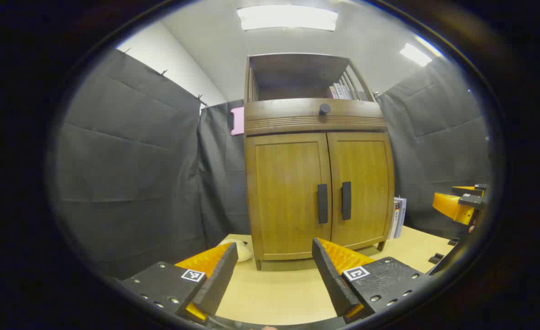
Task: Open the right door of the double-door shoe cabinet with the right hand, and open the left door with the left hand.
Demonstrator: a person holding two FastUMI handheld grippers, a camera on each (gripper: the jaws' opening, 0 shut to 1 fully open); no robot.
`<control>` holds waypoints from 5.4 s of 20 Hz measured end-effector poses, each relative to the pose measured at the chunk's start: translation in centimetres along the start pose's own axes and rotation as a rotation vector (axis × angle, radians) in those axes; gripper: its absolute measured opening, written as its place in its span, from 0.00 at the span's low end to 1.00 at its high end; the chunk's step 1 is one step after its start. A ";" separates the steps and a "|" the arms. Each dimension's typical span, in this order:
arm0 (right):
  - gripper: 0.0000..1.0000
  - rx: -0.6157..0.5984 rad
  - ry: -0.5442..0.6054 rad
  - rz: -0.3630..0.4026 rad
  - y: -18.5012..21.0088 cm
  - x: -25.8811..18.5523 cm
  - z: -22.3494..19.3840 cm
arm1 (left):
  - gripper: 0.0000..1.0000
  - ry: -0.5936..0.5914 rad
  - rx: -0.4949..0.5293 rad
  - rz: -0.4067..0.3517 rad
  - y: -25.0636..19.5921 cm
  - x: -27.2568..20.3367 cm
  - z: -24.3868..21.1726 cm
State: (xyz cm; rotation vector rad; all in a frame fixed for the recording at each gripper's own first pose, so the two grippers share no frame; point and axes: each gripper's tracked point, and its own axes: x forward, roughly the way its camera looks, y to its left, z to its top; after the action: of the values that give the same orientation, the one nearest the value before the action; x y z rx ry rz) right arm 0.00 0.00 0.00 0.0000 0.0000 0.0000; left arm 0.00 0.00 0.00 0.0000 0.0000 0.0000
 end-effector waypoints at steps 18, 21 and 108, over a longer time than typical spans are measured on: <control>0.94 0.019 0.005 0.018 0.5 1.5 -0.4 | 0.93 -0.031 0.010 -0.015 -0.5 -0.2 0.9; 0.94 0.019 -0.016 0.033 1.4 3.5 0.7 | 0.93 -0.041 0.015 -0.003 -0.5 -0.1 1.1; 0.23 0.036 0.184 0.228 5.8 18.5 -3.1 | 0.93 -0.054 0.045 0.093 0.6 2.7 -1.1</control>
State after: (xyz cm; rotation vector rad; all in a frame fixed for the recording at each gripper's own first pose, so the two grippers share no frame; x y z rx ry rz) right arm 18.46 5.78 -3.13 0.0364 0.1845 0.2280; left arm 2.69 0.62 -1.08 0.0451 -0.0543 0.0926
